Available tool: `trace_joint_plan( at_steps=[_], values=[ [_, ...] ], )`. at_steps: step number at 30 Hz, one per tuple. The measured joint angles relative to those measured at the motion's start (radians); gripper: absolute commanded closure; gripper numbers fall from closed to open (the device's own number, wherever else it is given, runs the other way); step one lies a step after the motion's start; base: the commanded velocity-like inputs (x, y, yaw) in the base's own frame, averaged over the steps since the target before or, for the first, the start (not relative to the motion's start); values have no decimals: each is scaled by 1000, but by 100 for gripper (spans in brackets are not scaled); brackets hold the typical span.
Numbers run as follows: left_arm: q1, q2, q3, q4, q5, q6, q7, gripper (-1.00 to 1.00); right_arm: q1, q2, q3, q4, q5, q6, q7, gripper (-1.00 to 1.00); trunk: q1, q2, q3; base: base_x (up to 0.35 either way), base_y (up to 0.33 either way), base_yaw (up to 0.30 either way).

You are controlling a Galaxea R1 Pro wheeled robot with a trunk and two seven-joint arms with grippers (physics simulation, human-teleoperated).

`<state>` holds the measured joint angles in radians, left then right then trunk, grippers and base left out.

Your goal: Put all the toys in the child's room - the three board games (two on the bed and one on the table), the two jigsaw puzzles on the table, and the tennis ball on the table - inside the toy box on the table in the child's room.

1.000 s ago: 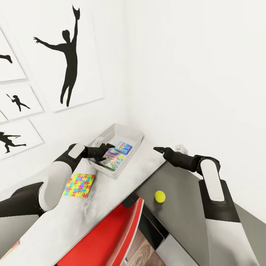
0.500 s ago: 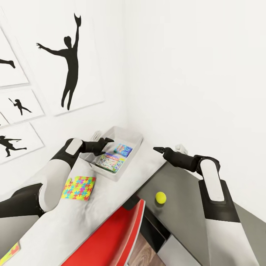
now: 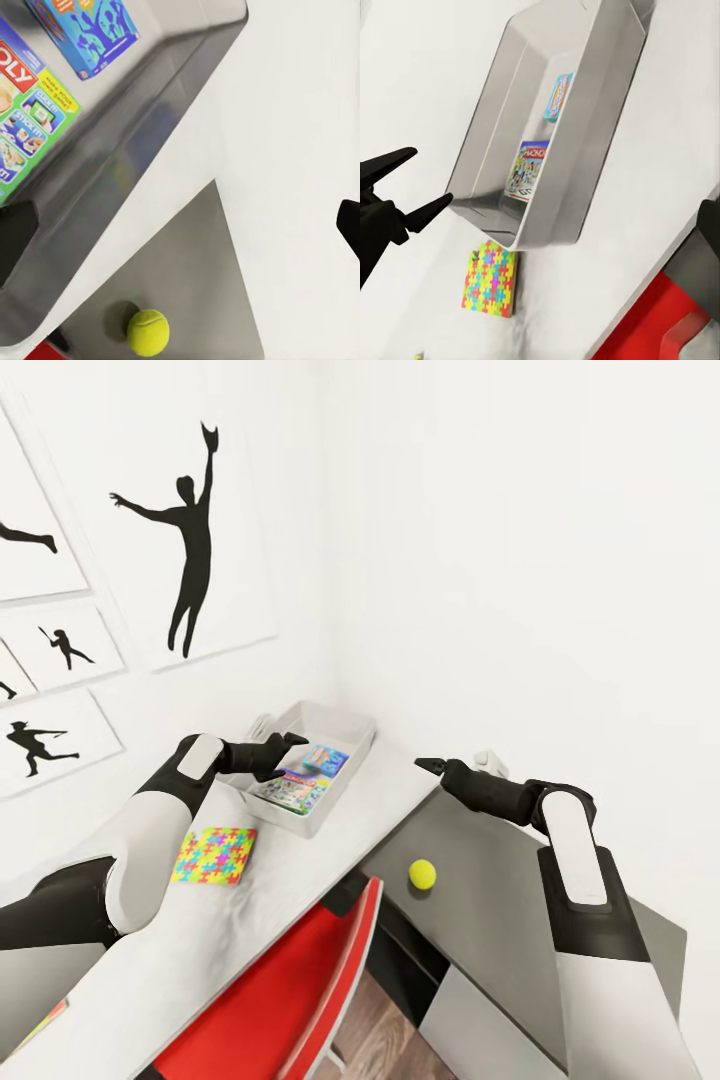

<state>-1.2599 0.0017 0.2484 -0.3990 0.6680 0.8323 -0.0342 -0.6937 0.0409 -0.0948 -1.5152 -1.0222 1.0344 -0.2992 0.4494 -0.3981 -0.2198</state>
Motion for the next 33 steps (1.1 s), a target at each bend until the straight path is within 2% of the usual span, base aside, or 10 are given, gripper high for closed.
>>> trace_joint_plan(
  at_steps=[10, 24, 33],
  values=[
    [0, -1, 1, 0, 0, 1, 0, -100, 0, 0, 0, 0, 1, 0, 0, -100, 0, 0, 15, -104, 74, -36],
    [2, -1, 0, -1, 0, 2, 1, -100, 0, 0, -1, 0, 1, 2, 0, -100, 0, 0, 17, -17, 9, -1],
    [4, 0, 0, -1, 0, 3, 1, -100, 0, 1, 0, 0, 0, 0, 1, -100, 1, 0, 27, -262, 0, -67]
  ],
)
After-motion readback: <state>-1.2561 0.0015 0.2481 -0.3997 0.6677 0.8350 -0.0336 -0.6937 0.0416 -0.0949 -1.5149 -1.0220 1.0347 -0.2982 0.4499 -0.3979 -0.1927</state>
